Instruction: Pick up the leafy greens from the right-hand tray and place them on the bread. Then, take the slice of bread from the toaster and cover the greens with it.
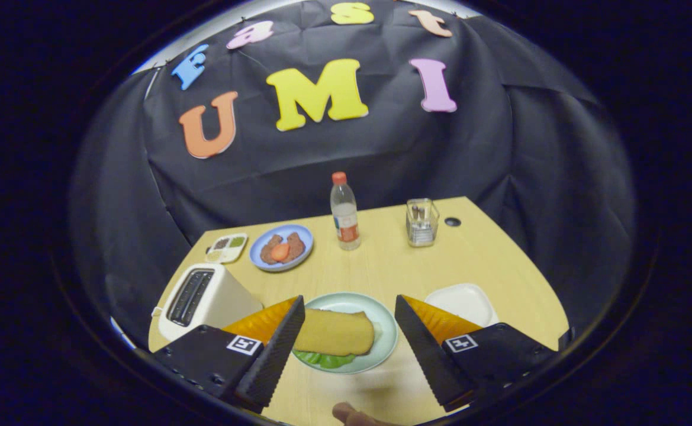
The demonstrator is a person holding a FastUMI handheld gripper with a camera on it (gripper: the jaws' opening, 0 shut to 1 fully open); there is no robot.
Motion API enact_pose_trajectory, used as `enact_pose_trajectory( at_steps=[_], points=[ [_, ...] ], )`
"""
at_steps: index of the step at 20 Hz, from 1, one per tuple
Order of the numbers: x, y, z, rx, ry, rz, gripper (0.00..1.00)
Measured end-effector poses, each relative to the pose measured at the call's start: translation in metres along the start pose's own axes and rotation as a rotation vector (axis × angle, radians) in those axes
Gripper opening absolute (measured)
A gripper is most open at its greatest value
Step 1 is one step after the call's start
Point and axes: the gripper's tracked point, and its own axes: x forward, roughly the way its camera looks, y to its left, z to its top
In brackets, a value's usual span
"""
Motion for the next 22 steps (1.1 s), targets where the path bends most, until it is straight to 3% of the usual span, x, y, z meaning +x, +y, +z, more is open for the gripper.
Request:
enact_pose_trajectory(
  at_steps=[8,16,22],
  points=[
    [-0.150,-0.009,0.116,-0.147,-0.392,0.033,0.96],
    [-0.232,-0.021,0.127,-0.098,-0.489,0.025,0.96],
    [-0.247,-0.020,0.109,-0.152,-0.496,0.055,0.96]
  ],
)
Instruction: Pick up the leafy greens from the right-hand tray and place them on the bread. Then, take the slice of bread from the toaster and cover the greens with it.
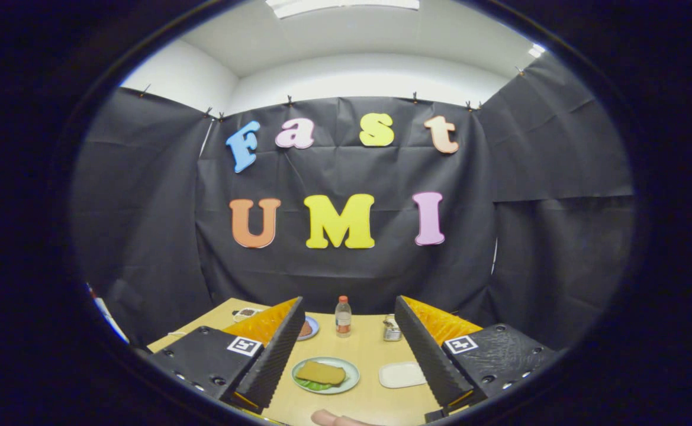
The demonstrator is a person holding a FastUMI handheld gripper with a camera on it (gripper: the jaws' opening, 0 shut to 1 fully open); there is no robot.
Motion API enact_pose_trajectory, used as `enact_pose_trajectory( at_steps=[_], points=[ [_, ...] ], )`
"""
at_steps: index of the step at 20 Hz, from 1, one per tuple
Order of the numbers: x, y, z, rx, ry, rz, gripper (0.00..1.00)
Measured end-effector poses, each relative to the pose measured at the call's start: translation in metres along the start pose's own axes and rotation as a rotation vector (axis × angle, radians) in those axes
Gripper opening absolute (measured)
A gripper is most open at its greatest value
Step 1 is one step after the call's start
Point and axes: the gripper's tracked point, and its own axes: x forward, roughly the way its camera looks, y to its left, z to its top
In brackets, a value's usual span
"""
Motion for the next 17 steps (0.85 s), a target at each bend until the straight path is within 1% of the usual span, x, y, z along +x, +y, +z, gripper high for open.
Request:
enact_pose_trajectory(
  at_steps=[2,5,10,14,17],
  points=[
    [-0.001,0.002,-0.004,-0.033,0.008,0.011,0.96],
    [0.000,0.008,-0.006,-0.032,0.029,0.025,0.96],
    [0.004,0.010,-0.009,-0.038,0.027,0.035,0.96],
    [0.011,0.007,-0.017,-0.029,0.065,0.015,0.96],
    [0.018,0.006,-0.011,-0.014,0.054,-0.019,0.96]
  ],
)
